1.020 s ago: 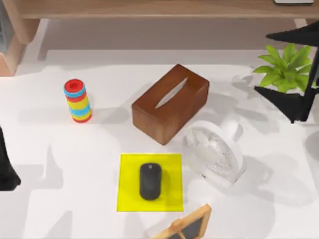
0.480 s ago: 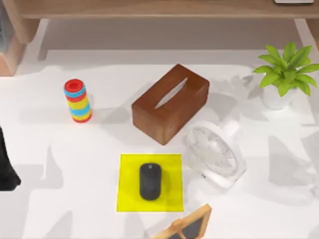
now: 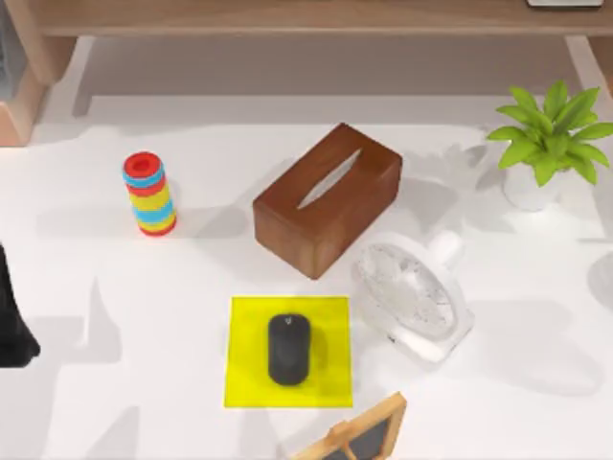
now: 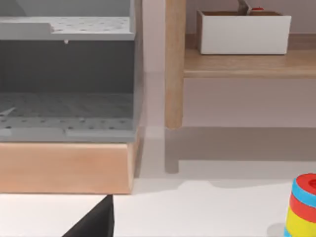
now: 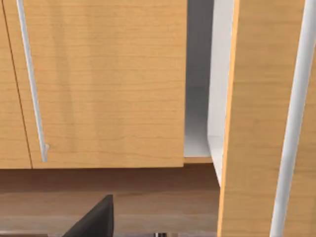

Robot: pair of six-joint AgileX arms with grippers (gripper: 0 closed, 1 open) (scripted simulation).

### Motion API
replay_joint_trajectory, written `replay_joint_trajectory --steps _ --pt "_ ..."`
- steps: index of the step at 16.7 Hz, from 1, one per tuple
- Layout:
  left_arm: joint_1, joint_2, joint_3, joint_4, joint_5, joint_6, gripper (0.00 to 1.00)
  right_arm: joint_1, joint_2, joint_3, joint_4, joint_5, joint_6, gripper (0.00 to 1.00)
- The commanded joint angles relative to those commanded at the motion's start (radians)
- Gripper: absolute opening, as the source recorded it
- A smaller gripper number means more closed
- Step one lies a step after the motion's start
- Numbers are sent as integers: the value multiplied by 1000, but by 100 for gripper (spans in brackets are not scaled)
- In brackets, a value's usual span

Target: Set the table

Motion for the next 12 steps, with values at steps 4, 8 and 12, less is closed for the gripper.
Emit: replay_joint_trajectory --steps 4,8,12 --pt "0 0 0 0 0 0 100 -2 7 4 4 9 -4 100" --pt "0 0 0 0 0 0 100 10 9 17 -7 20 -4 100" --pt "0 0 0 0 0 0 100 55 34 79 -45 66 -5 100"
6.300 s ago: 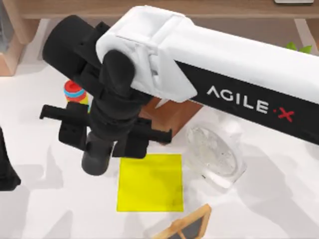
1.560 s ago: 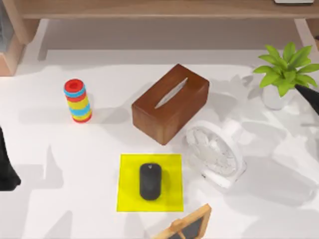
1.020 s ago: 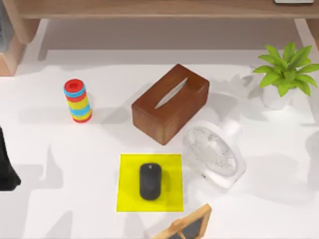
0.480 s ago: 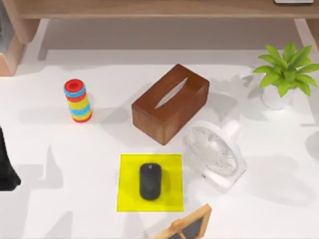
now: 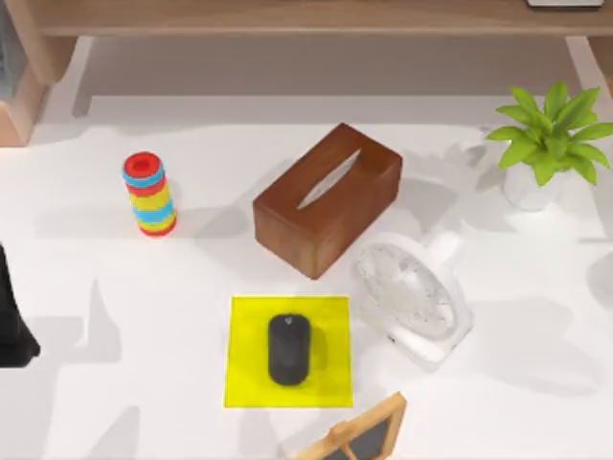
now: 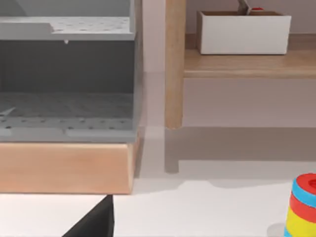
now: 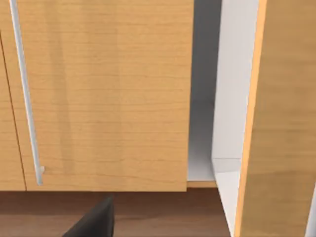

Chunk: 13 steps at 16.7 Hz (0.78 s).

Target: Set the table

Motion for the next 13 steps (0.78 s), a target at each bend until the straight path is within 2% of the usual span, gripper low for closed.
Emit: replay_joint_trajectory --steps 4,13 --pt "0 0 0 0 0 0 100 2 1 3 -2 3 0 100" --pt "0 0 0 0 0 0 100 2 1 3 -2 3 0 32"
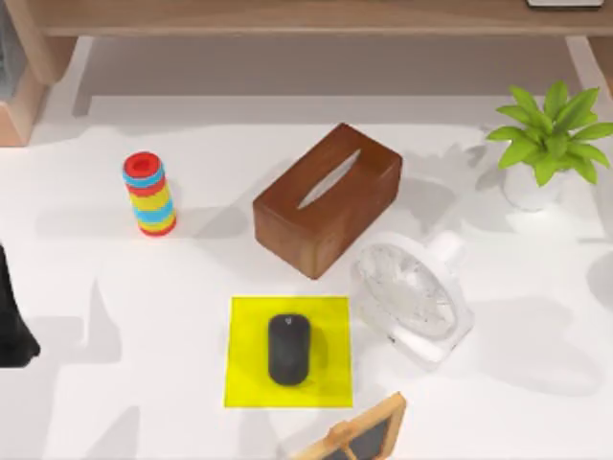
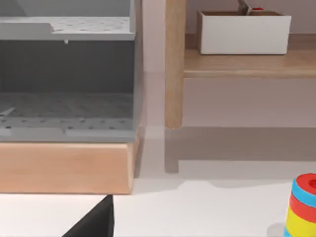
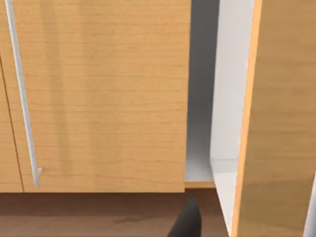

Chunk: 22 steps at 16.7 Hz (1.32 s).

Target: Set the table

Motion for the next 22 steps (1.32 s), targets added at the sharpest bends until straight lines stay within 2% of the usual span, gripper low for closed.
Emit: replay_joint_trajectory --steps 4,5,14,22 --pt "0 0 0 0 0 0 100 0 0 0 0 0 0 2" --pt "0 0 0 0 0 0 100 0 0 0 0 0 0 0" --pt "0 0 0 0 0 0 100 -1 12 2 -10 4 -13 0" --pt "0 0 0 0 0 0 100 111 94 208 -134 116 -12 0"
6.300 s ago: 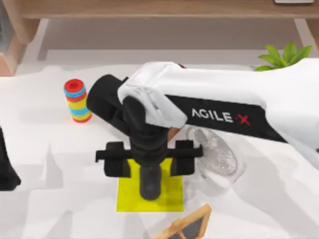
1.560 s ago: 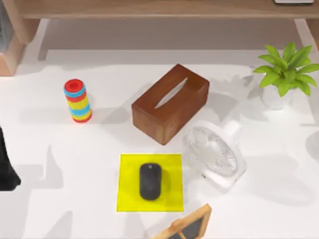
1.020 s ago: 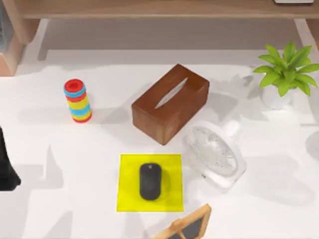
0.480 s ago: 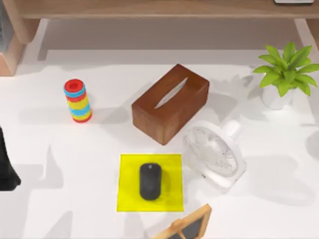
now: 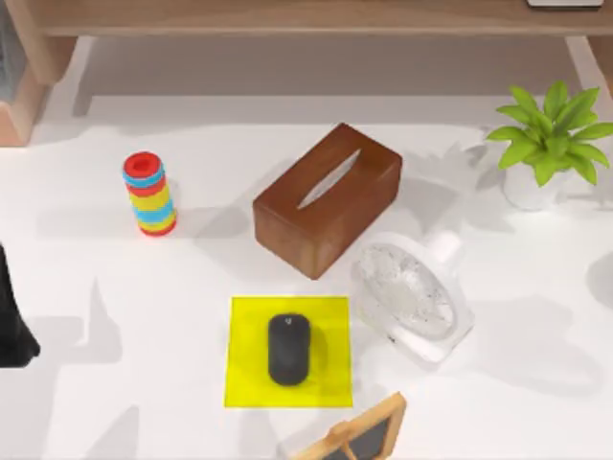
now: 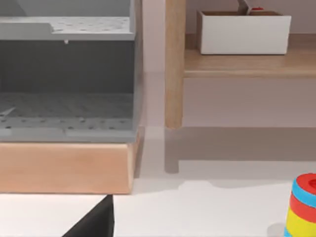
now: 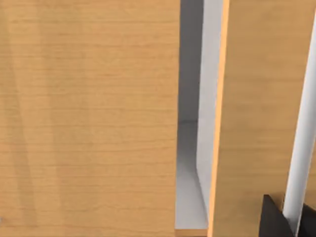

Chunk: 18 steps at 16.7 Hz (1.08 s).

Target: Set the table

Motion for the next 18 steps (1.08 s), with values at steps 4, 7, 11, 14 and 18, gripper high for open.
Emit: replay_joint_trajectory --steps 4,7,11,14,18 --pt "0 0 0 0 0 0 100 -3 5 4 -8 4 -5 0" --pt "0 0 0 0 0 0 100 9 27 45 -31 22 -3 0" --pt "0 0 0 0 0 0 100 60 88 191 -109 68 -2 0" --pt "0 0 0 0 0 0 100 84 113 251 -148 93 -4 0" --pt "0 0 0 0 0 0 100 78 113 250 -150 93 -6 0"
